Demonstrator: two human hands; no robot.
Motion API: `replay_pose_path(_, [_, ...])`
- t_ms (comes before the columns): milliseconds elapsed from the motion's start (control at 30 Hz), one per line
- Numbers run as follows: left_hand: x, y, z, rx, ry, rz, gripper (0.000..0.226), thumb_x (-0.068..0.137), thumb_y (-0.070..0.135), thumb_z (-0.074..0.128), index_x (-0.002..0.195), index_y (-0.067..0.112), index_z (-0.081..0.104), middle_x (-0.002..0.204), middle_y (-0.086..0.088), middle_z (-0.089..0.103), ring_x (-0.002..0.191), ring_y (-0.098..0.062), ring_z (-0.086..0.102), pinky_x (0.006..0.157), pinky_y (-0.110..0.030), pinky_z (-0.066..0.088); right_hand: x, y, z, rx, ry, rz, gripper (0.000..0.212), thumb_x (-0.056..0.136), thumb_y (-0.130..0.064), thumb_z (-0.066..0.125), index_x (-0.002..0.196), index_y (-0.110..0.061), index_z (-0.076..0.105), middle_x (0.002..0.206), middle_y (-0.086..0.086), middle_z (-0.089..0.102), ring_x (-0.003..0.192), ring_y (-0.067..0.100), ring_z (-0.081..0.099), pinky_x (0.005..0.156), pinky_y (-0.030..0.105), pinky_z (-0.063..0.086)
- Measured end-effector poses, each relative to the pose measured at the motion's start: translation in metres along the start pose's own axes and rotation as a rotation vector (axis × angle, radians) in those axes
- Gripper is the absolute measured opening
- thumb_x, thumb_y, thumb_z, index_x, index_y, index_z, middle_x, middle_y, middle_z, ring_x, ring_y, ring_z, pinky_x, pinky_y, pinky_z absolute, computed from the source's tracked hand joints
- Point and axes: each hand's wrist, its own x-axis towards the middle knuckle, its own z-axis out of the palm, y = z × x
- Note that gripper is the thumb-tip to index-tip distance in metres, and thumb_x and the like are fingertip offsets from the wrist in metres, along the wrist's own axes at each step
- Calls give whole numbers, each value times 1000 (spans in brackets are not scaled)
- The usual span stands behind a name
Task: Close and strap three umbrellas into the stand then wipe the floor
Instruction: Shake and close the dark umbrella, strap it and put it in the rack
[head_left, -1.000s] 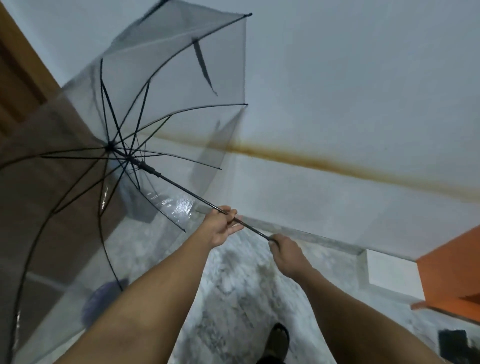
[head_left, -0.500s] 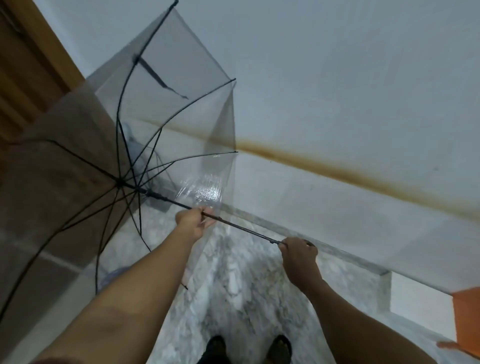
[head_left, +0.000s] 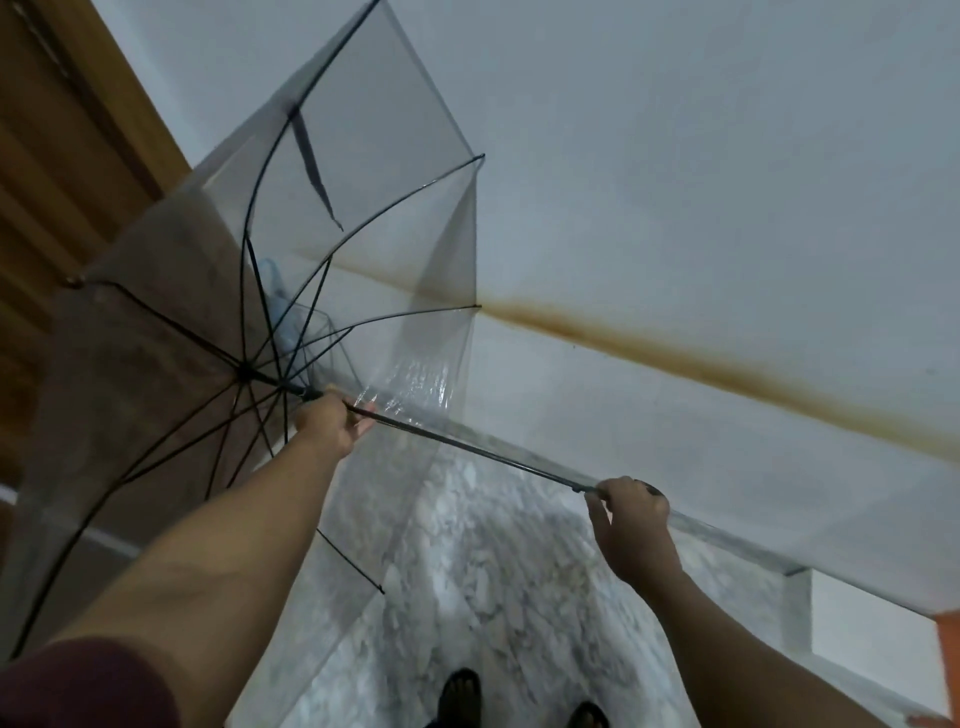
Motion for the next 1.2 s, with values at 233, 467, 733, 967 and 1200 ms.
replay_pose_path(233, [26, 16, -11, 17, 57, -1, 26, 99, 12, 51, 73, 14, 47, 58, 0, 57, 57, -12, 54, 40, -23, 52, 11, -15, 2, -89, 11, -6, 25, 101, -35, 40, 80, -30, 53, 75, -10, 50, 77, 19, 52, 77, 38, 37])
replay_pose_path(467, [24, 10, 10, 98, -12, -57, 27, 100, 9, 45, 74, 16, 46, 59, 1, 53, 53, -11, 55, 39, -19, 49, 32, -85, 16, -106, 77, -15, 24, 101, -29, 44, 86, -25, 63, 76, -7, 51, 75, 21, 49, 70, 35, 27])
replay_pose_path(733, [-27, -18, 49, -11, -117, -97, 28, 98, 2, 45, 72, 9, 46, 60, -6, 50, 50, -15, 53, 39, -21, 51, 52, -146, 19, -150, 154, -23, 24, 99, -28, 51, 83, -19, 67, 75, 0, 56, 67, 22, 36, 67, 34, 18])
replay_pose_path(967, [-80, -48, 67, 148, -382, -159, 28, 101, 5, 36, 75, 12, 44, 75, -2, 48, 65, -10, 48, 58, -19, 45, 56, -176, 15, -226, 124, 31, 20, 100, -23, 48, 97, -16, 67, 89, 4, 61, 81, 26, 49, 72, 39, 21])
replay_pose_path(1200, [-98, -59, 70, 159, -427, -155, 22, 102, 23, 42, 84, 14, 50, 86, -2, 55, 71, -11, 54, 64, -20, 46, 61, -179, -6, -349, 86, -11, 23, 91, -6, 46, 102, -17, 63, 100, 5, 60, 97, 27, 51, 78, 40, 27])
